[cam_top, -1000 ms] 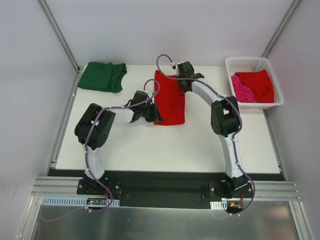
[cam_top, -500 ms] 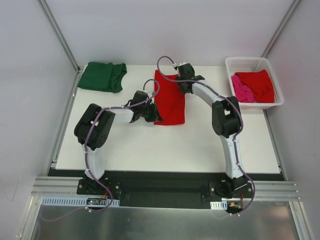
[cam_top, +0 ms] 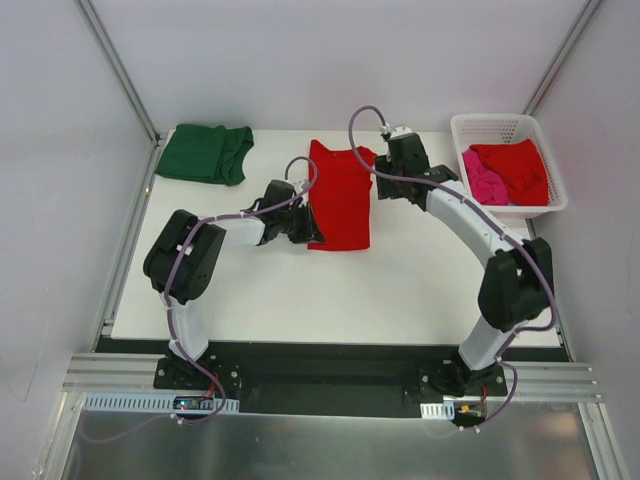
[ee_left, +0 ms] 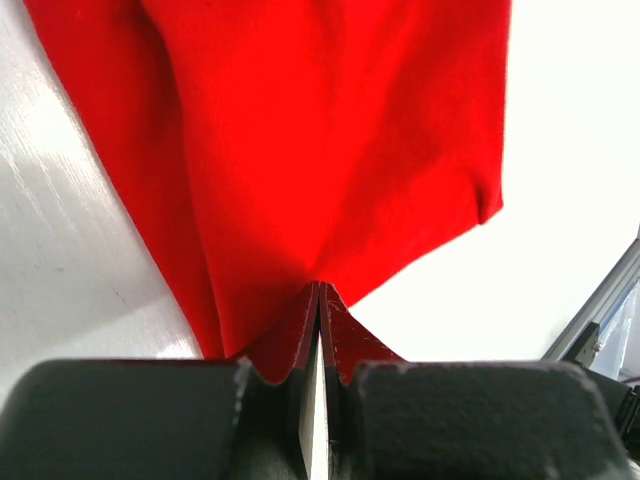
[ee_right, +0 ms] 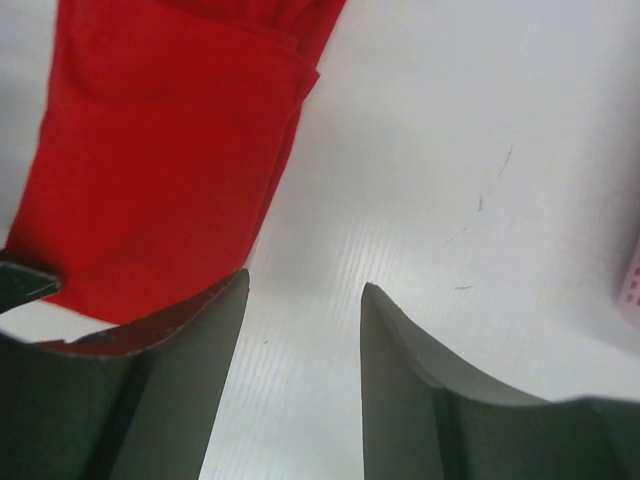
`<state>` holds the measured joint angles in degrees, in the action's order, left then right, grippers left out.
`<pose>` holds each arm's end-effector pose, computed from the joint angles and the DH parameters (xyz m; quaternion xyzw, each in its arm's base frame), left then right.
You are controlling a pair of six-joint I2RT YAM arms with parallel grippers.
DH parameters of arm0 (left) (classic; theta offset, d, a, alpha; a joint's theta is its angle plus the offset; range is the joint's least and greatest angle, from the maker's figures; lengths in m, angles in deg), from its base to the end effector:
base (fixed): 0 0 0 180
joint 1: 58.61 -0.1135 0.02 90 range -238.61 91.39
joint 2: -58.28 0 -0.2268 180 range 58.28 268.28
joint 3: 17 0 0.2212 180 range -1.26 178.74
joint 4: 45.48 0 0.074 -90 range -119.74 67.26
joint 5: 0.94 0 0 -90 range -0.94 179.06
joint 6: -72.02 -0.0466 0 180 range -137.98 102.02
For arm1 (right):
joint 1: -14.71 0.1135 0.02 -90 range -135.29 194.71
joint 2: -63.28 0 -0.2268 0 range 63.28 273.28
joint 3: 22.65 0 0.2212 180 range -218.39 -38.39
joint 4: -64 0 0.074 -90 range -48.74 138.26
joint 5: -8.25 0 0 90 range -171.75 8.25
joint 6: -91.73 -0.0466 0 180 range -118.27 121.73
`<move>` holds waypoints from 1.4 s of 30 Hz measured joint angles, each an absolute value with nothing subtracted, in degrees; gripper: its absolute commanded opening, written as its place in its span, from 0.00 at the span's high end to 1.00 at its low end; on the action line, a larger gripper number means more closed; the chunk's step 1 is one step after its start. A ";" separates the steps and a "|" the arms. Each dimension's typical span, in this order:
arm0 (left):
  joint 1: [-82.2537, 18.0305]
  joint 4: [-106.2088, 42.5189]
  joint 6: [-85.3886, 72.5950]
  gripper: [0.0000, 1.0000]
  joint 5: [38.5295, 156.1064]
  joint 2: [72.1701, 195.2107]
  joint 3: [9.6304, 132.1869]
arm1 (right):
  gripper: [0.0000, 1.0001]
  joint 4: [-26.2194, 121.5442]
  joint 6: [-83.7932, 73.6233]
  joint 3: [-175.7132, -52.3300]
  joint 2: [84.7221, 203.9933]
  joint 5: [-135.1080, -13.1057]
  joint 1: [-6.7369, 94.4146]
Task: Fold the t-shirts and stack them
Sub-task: Fold the tshirt
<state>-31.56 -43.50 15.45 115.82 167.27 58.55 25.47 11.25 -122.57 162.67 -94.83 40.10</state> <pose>0.3223 -0.1881 0.1391 0.0578 0.8691 -0.4023 0.2818 0.3408 0.1501 0.2658 -0.2202 0.8668 -0.0413 0.4455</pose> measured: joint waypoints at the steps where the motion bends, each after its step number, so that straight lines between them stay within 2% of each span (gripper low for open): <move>1: -31.56 -43.39 15.45 1.00 115.82 166.90 58.40 | 0.47 25.38 10.07 -121.06 160.51 -94.11 40.21; 7: -31.56 -43.15 15.45 1.00 115.89 165.42 58.11 | 0.47 22.74 2.57 -108.36 151.20 -88.71 42.20; 15: -31.52 -43.39 15.45 1.00 115.89 165.42 57.76 | 0.47 23.11 -4.99 -94.99 148.95 -81.19 44.23; 25: -30.84 -46.23 15.74 1.00 116.06 169.39 57.96 | 0.47 27.53 -7.53 -94.79 149.58 -78.70 44.23; 42: -30.84 -46.56 15.67 1.00 116.04 169.77 58.35 | 0.47 30.91 -6.91 -100.84 160.44 -78.24 44.19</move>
